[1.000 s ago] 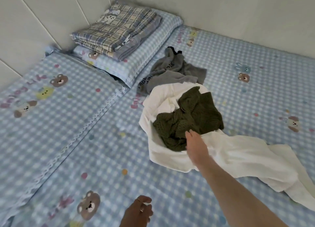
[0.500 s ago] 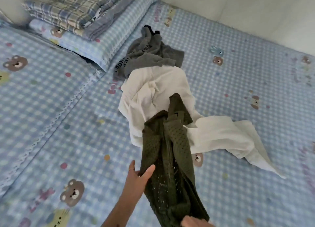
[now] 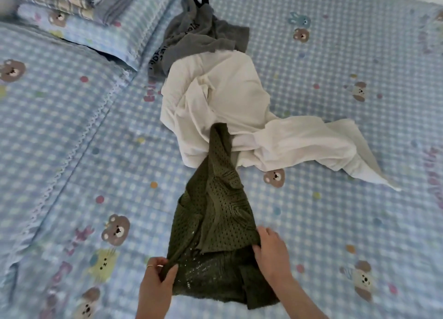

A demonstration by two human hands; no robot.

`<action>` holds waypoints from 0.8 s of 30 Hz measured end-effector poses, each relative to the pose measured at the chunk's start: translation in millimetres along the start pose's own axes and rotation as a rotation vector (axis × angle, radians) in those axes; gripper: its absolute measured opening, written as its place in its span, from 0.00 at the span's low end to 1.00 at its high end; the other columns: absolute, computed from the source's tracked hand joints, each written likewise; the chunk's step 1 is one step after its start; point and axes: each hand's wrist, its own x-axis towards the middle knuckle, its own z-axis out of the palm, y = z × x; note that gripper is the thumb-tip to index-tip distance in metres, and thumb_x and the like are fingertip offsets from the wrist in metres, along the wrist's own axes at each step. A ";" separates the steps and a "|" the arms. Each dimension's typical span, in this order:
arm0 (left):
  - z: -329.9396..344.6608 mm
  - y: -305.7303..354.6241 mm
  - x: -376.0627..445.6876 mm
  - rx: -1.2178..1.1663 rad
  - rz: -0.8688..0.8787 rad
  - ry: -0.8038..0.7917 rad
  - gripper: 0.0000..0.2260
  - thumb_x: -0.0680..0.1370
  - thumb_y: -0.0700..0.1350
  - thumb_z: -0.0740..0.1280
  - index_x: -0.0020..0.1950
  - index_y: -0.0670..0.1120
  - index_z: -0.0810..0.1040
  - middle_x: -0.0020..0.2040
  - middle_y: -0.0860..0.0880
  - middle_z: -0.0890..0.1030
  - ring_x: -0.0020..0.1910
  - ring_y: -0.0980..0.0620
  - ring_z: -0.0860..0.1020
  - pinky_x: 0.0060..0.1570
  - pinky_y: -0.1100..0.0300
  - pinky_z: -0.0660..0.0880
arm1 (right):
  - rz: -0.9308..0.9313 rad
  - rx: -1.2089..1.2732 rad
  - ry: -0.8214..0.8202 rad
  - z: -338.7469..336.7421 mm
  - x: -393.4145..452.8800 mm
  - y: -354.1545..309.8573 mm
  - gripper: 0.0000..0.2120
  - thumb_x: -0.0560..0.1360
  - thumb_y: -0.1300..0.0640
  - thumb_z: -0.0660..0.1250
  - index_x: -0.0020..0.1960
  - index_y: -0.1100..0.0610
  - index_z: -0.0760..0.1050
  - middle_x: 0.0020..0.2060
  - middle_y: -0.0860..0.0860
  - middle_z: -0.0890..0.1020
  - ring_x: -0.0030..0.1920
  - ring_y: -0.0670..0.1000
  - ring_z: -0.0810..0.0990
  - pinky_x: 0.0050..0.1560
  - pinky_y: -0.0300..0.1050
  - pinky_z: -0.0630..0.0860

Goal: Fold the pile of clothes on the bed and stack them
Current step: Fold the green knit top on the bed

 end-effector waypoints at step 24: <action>117.0 -22.6 -96.1 0.707 0.901 -0.424 0.38 0.73 0.60 0.65 0.77 0.50 0.53 0.72 0.44 0.62 0.70 0.46 0.66 0.64 0.61 0.67 | -0.252 0.075 0.143 -9.9 -71.9 96.3 0.08 0.78 0.54 0.61 0.55 0.49 0.75 0.50 0.46 0.80 0.51 0.49 0.78 0.49 0.42 0.74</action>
